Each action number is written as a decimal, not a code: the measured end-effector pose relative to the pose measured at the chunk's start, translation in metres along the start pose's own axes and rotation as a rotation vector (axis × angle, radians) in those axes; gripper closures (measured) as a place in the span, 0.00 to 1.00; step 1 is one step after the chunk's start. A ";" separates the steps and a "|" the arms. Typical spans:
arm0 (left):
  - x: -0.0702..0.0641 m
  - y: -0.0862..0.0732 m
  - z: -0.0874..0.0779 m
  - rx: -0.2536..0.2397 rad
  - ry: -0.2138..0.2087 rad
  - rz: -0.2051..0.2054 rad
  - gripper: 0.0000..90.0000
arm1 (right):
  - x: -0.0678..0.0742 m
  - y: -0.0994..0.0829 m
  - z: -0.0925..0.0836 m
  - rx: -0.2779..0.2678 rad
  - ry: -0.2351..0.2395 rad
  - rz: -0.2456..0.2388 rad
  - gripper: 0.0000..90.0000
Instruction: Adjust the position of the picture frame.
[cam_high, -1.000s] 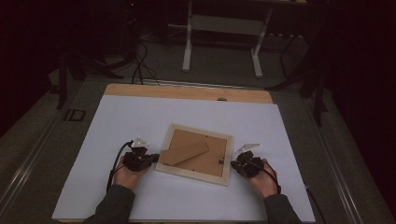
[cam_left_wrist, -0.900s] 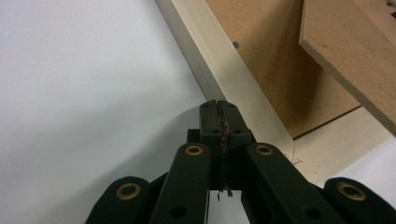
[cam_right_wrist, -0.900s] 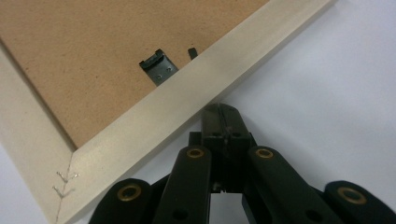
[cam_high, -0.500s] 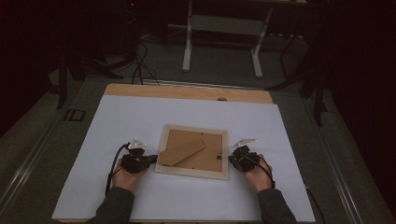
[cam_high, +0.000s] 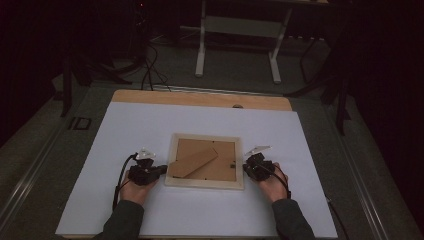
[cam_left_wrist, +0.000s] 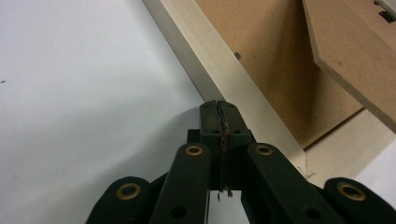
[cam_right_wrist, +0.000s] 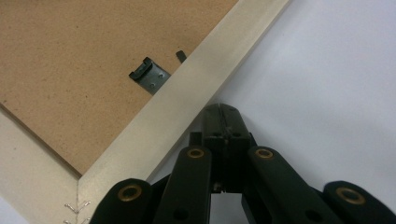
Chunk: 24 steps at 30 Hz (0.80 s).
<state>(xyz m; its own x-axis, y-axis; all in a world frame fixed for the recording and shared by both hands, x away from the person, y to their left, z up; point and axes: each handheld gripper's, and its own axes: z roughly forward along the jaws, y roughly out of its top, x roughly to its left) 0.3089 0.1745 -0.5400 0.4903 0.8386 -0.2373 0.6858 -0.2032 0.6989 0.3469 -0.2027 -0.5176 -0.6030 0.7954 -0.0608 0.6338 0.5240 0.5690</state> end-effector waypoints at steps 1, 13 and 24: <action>0.000 0.000 0.000 0.000 0.002 -0.002 1.00 | 0.000 0.001 0.000 0.000 -0.001 -0.003 1.00; 0.005 0.009 0.009 -0.015 0.009 -0.040 1.00 | -0.004 0.010 0.005 0.015 -0.019 0.019 1.00; 0.008 0.021 0.014 0.015 0.045 -0.018 1.00 | -0.004 0.012 0.008 0.013 -0.036 0.031 1.00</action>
<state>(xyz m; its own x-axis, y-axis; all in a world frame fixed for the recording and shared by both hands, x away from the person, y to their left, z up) 0.3345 0.1699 -0.5365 0.4534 0.8640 -0.2189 0.7021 -0.1949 0.6848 0.3611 -0.1972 -0.5167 -0.5654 0.8216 -0.0727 0.6581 0.5024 0.5608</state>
